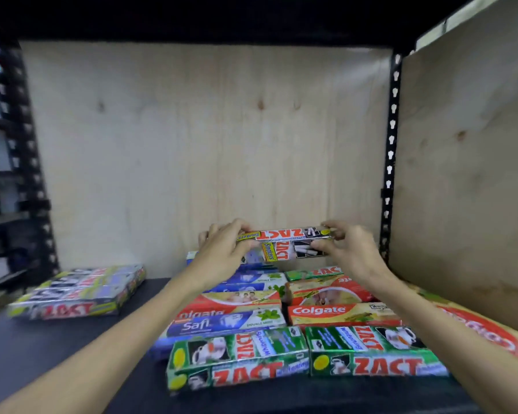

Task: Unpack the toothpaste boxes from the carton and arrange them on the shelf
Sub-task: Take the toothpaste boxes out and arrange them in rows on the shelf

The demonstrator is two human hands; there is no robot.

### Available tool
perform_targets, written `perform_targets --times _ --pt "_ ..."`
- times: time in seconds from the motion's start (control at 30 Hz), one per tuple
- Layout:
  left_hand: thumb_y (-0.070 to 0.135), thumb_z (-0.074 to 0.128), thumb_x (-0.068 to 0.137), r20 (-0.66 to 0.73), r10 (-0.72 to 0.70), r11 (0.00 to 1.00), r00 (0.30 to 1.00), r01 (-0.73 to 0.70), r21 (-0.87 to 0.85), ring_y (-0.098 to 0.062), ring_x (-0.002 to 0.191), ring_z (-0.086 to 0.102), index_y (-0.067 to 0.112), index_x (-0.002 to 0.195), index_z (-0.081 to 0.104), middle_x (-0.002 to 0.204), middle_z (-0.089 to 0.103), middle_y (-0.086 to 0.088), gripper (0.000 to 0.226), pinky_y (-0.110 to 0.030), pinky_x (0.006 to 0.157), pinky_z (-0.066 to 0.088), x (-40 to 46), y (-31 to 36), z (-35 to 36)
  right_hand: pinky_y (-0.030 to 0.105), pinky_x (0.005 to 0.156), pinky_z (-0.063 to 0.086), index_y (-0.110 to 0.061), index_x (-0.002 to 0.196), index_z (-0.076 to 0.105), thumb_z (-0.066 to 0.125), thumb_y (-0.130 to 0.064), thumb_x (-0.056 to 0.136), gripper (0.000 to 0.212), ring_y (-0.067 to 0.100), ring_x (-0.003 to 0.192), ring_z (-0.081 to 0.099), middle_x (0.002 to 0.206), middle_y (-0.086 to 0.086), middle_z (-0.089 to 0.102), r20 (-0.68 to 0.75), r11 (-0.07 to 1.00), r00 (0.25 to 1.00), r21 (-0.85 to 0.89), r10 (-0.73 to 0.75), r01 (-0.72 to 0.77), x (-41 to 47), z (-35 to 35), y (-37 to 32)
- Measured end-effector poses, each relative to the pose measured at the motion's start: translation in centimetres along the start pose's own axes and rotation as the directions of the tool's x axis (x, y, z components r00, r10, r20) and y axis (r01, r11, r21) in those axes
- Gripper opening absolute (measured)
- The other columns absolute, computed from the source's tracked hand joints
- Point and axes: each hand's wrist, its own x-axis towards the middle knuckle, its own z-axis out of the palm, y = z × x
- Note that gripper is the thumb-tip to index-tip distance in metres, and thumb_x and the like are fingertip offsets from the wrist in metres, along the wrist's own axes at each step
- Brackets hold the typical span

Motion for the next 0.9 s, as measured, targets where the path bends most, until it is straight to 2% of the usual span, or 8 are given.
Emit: perform_targets --times 0.13,0.2,0.3,0.37,0.47,0.63,0.77,0.9 --pt "0.042 0.055 0.096 0.039 -0.095 0.989 0.995 0.099 -0.107 -0.020 0.102 0.060 0.020 0.117 0.057 0.111 0.066 0.001 0.031 -0.035 0.090 0.045 -5.0 -2.5 -6.0 0.029 0.082 0.049 -0.010 0.123 0.071 0.083 -0.034 0.081 0.050 0.020 0.099 0.067 0.107 0.012 0.074 0.057 0.998 0.997 -0.002 -0.059 0.059 -2.2 3.5 -4.9" --pt "0.029 0.058 0.100 0.042 -0.151 0.981 0.988 0.155 -0.118 -0.018 0.103 0.060 0.012 0.119 0.057 0.114 0.066 -0.002 0.026 -0.029 0.090 0.044 -7.7 -4.1 -9.1 0.033 0.088 0.050 -0.010 0.121 0.071 0.083 -0.037 0.080 0.050 0.023 0.104 0.068 0.108 0.013 0.075 0.100 0.996 0.991 0.004 -0.086 0.086 -3.3 5.7 -7.6" --pt "0.026 0.058 0.100 0.049 -0.231 0.963 0.972 0.235 -0.130 -0.019 0.107 0.062 0.017 0.118 0.058 0.116 0.067 -0.001 0.020 -0.034 0.097 0.046 -11.4 -6.7 -13.2 0.037 0.093 0.051 -0.010 0.121 0.072 0.082 -0.042 0.080 0.052 0.023 0.105 0.068 0.111 0.011 0.075 0.153 0.991 0.979 0.006 -0.135 0.136 -5.0 9.0 -11.2" --pt "0.026 0.056 0.101 0.040 -0.255 0.958 0.966 0.258 -0.123 -0.016 0.105 0.062 0.019 0.117 0.058 0.114 0.067 0.003 0.017 -0.024 0.089 0.045 -13.8 -8.5 -15.4 0.042 0.095 0.051 -0.011 0.121 0.072 0.082 -0.046 0.079 0.055 0.023 0.105 0.068 0.112 0.009 0.074 0.166 0.986 0.972 0.016 -0.164 0.164 -6.3 11.2 -13.2" --pt "0.028 0.055 0.102 0.039 -0.274 0.954 0.961 0.277 -0.116 -0.007 0.101 0.061 0.021 0.118 0.059 0.113 0.066 0.007 0.018 -0.009 0.078 0.041 -17.3 -10.5 -18.1 0.046 0.092 0.052 -0.016 0.115 0.075 0.081 -0.050 0.076 0.052 0.023 0.103 0.068 0.106 0.004 0.075 0.178 0.982 0.966 0.057 -0.185 0.178 -8.2 14.5 -15.6" --pt "0.027 0.054 0.102 0.027 -0.361 0.925 0.932 0.362 -0.116 0.000 0.103 0.060 0.020 0.119 0.059 0.119 0.063 0.008 0.018 -0.006 0.077 0.043 -22.2 -14.0 -20.5 0.045 0.083 0.052 -0.024 0.102 0.076 0.074 -0.067 0.073 0.052 0.023 0.094 0.065 0.088 -0.003 0.072 0.228 0.972 0.947 -0.002 -0.227 0.233 -10.1 19.3 -18.2" --pt "0.027 0.052 0.103 0.005 -0.411 0.908 0.912 0.410 -0.081 -0.006 0.103 0.060 0.020 0.115 0.064 0.114 0.063 0.006 0.017 -0.007 0.076 0.041 -24.7 -16.0 -21.4 0.040 0.092 0.039 -0.034 0.105 0.075 0.066 -0.069 0.081 0.043 0.022 0.105 0.057 0.096 -0.005 0.070 0.266 0.967 0.938 -0.060 -0.222 0.246 -12.1 22.0 -19.3" --pt "0.029 0.048 0.105 0.029 -0.458 0.888 0.888 0.459 -0.025 -0.005 0.099 0.060 0.018 0.120 0.068 0.113 0.067 0.010 0.027 -0.010 0.076 0.041 -25.9 -17.1 -21.8 0.038 0.087 0.020 -0.035 0.096 0.076 0.049 -0.076 0.086 0.051 0.016 0.111 0.053 0.099 -0.010 0.073 0.333 0.942 0.917 -0.171 -0.221 0.289 -13.4 23.7 -19.6"
